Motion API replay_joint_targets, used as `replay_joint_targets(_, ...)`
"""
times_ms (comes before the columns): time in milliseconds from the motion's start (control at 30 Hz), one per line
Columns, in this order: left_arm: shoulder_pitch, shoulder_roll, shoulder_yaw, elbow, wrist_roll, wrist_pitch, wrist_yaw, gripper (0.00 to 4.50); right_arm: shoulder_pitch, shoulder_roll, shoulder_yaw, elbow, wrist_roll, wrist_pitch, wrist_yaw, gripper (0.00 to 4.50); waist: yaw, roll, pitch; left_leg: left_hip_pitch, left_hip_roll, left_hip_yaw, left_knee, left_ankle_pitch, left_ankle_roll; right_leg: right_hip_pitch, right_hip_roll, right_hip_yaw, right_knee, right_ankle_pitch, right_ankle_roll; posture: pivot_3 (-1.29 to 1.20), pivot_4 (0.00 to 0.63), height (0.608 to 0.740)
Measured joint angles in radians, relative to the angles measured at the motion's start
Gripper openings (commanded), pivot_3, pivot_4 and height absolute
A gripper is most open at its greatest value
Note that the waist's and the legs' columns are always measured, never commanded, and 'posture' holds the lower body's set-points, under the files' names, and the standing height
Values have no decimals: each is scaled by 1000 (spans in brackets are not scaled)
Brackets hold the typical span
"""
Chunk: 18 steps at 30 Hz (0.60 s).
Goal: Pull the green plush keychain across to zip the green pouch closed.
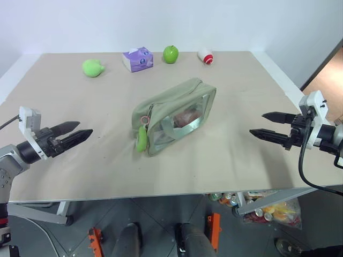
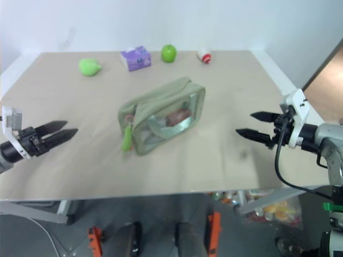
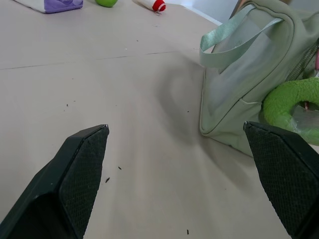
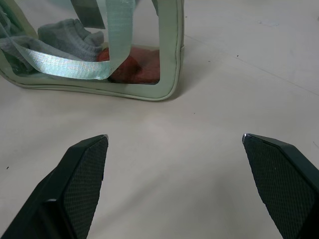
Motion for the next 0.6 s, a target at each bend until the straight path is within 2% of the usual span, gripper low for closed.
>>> replay_joint_targets(100,-5,0,-2,-10,-10,23,-3,4481,-12,6,3,0,0,2,-5,4475,0,0,0,0,0,0,0,0,0,0,0,0,0,0,0,0,150,740)
replay_joint_targets(267,-52,5,-12,-117,-66,67,-26,4481,-118,12,39,-13,-12,-10,-2,4475,-1,0,0,0,0,0,3,0,0,1,0,0,0,0,0,0,150,740)
replay_joint_targets(400,-113,21,-40,-181,-82,70,-54,4481,-319,15,131,24,-53,-48,31,4475,-6,-1,0,-1,0,1,4,0,0,0,0,1,0,1,-1,0,150,740)
replay_joint_targets(600,-239,40,-85,-291,-137,73,-95,4481,-570,62,292,75,-121,-137,187,4475,-8,-1,1,-1,1,2,3,-2,0,0,1,0,0,0,0,0,150,740)
